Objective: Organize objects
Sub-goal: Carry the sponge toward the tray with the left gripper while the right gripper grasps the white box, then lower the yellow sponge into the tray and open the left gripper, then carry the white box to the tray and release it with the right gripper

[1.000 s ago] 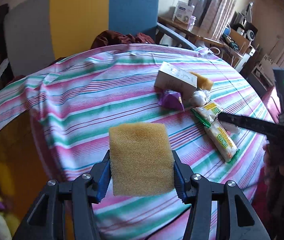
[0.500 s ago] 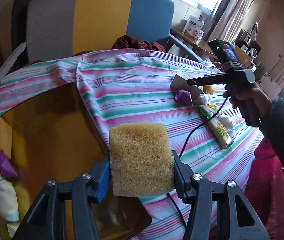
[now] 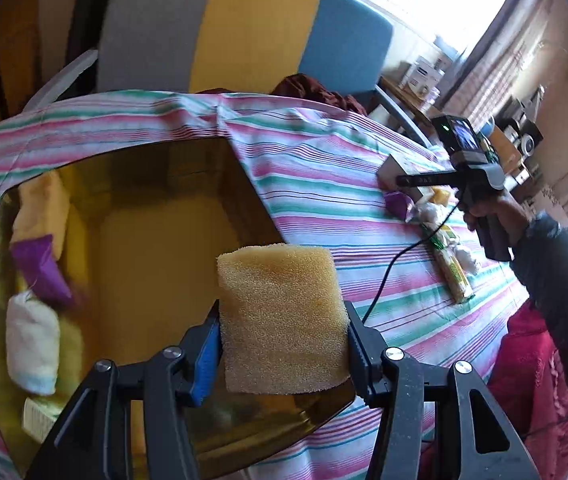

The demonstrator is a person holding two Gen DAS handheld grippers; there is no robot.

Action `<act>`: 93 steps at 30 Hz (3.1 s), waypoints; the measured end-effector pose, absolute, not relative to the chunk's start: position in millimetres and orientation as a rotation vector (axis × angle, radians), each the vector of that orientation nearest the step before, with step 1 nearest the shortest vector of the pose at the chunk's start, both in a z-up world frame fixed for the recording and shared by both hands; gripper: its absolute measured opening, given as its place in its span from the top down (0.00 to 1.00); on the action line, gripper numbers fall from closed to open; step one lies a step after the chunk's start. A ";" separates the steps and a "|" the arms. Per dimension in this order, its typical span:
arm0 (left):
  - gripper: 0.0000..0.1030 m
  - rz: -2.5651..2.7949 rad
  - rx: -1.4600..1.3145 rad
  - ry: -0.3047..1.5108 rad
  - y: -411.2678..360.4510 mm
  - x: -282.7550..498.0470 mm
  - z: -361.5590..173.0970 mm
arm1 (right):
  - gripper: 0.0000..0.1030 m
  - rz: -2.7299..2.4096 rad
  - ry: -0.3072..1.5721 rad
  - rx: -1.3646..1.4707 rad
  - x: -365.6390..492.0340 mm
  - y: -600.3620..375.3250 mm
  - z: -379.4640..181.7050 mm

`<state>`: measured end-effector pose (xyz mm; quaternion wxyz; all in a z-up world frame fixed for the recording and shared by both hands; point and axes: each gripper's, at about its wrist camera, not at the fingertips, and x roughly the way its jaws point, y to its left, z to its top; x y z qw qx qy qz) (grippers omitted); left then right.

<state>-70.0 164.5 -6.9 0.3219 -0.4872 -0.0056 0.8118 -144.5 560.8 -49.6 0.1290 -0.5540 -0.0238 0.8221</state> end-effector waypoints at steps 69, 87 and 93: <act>0.32 2.598 -1.224 0.092 86.5 -110.6 -4.5 | 0.49 2.657 0.160 -1.525 -39.4 397.5 -49.6; 0.28 2.672 -1.148 0.117 52.8 -34.2 -5.4 | 0.50 2.654 0.163 -1.483 -35.4 377.9 -25.8; 0.28 2.671 -1.157 0.098 44.7 -30.7 -10.1 | 0.50 2.746 0.084 -1.449 -40.4 338.3 7.2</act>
